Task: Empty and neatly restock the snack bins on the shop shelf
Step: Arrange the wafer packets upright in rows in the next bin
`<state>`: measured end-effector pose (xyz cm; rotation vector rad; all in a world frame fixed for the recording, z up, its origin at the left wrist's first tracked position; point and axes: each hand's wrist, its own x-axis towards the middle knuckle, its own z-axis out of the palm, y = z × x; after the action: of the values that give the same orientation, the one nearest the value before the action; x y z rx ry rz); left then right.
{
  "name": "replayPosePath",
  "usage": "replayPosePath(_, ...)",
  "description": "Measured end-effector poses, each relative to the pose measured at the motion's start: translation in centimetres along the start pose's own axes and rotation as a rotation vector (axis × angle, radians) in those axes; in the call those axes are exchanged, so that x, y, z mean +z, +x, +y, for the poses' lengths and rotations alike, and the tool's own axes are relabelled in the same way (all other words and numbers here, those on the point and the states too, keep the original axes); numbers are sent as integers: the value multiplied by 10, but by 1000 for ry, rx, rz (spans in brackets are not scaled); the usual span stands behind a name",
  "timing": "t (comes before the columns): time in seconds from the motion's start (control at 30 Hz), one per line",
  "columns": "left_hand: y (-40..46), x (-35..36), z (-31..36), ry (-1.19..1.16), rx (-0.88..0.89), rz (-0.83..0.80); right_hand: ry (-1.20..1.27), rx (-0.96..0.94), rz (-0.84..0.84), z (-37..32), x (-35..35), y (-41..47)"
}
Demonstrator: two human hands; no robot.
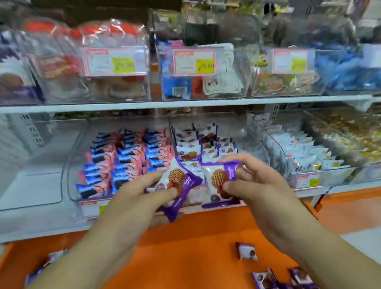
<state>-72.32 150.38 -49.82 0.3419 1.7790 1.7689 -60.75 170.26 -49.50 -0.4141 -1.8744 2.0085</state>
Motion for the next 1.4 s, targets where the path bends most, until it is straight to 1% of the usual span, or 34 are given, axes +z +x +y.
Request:
replayPosePath(0.13, -4, -15, 6, -18, -12, 26, 94, 21, 29, 8, 30, -2)
replayPosePath(0.2, -6, -23, 8, -48, -18, -14, 107, 29, 19, 13, 46, -1)
replayPosePath(0.27, -10, -25, 11, -65, -19, -89, 70, 21, 68, 17, 57, 0)
replayPosePath(0.37, -16, -26, 12, 58, 32, -115, 32, 5, 113, 19, 67, 0)
replayPosePath(0.43, -16, -27, 8, 160, 68, -115, 70, 38, 112, 22, 72, -2)
replayPosePath(0.53, -12, -23, 1, 253, 79, -113, 119, 84, 125, 23, 77, -8)
replayPosePath(0.7, -3, -12, -1, 322, 98, -65, 175, 74, 69, 17, 59, -10)
replayPosePath(0.8, 3, -6, -1, 347, 102, -80, 53, 31, 70, 15, 44, -7)
replayPosePath(0.87, 7, 2, -2, 368, 118, -80, -3, 24, 109, 18, 35, -3)
replayPosePath(0.93, 10, 13, -3, 393, 155, -66, 4, 26, 135, 18, 27, -1)
replayPosePath(1.03, 20, 25, -2, 457, 214, -27, 38, 28, 108, 14, 14, 2)
replayPosePath(1.1, 29, 34, 3, 505, 263, -3, -52, 28, 101, 8, -1, 11)
replayPosePath(1.17, 44, 47, 11, 583, 314, 32, -183, -31, 94, 0, -23, 28)
replayPosePath(1.2, 53, 55, 15, 638, 343, 41, -320, -88, 113, -3, -38, 40)
replayPosePath(1.27, 80, 72, 22, 742, 399, 44, -749, -204, 179, -5, -69, 62)
replayPosePath(1.3, 97, 82, 25, 788, 420, 49, -936, -226, 198, -2, -83, 71)
replayPosePath(1.33, 115, 89, 26, 838, 446, 50, -1056, -214, 203, 4, -95, 77)
replayPosePath(1.4, 151, 103, 31, 955, 462, 24, -1167, -149, 165, 18, -112, 83)
